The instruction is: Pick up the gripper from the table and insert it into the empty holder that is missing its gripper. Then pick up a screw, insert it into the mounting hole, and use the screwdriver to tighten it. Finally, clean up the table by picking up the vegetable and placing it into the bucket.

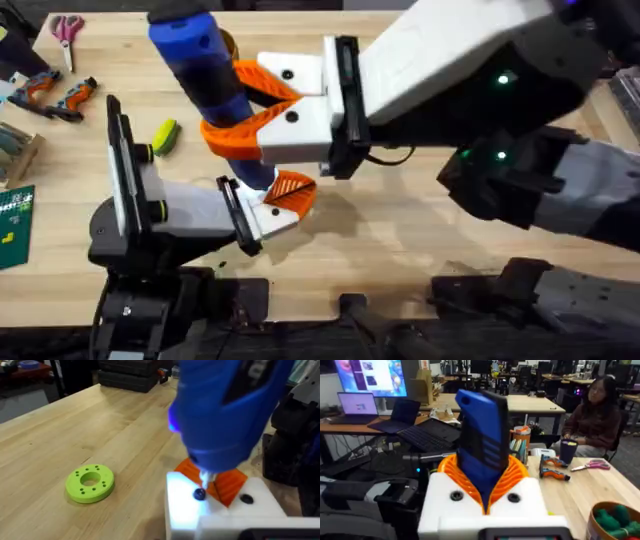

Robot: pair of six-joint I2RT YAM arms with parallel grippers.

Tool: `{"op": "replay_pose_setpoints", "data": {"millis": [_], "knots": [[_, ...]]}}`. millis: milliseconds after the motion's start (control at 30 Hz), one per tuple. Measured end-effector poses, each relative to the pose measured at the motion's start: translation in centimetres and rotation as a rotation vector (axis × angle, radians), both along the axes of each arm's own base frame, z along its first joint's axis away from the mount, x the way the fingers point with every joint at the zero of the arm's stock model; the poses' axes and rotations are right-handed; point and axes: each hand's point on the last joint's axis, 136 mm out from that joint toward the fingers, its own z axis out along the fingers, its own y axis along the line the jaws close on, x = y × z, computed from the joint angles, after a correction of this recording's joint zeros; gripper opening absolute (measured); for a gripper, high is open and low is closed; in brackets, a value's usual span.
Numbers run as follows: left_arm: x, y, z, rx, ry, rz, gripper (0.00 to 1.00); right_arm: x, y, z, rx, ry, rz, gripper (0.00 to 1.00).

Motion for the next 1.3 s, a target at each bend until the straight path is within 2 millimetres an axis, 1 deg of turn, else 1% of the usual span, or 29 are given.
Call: {"op": "replay_pose_setpoints", "data": {"millis": [100,567,833,1300], "knots": [[0.00,0.00,0.00,0.000,0.000,0.000,0.004,0.25,0.27,-0.47,-0.007,0.007,-0.001,0.028],[0.00,0.00,0.00,0.000,0.000,0.000,0.004,0.26,0.29,-0.39,-0.002,0.002,0.000,0.028],[0.00,0.00,-0.01,0.000,0.001,0.000,0.004,0.36,0.37,-0.87,-0.020,0.015,-0.002,0.028],[-0.01,0.00,-0.01,-0.002,0.004,0.000,0.004,0.42,0.39,-0.96,-0.023,0.018,-0.005,0.028]]}}
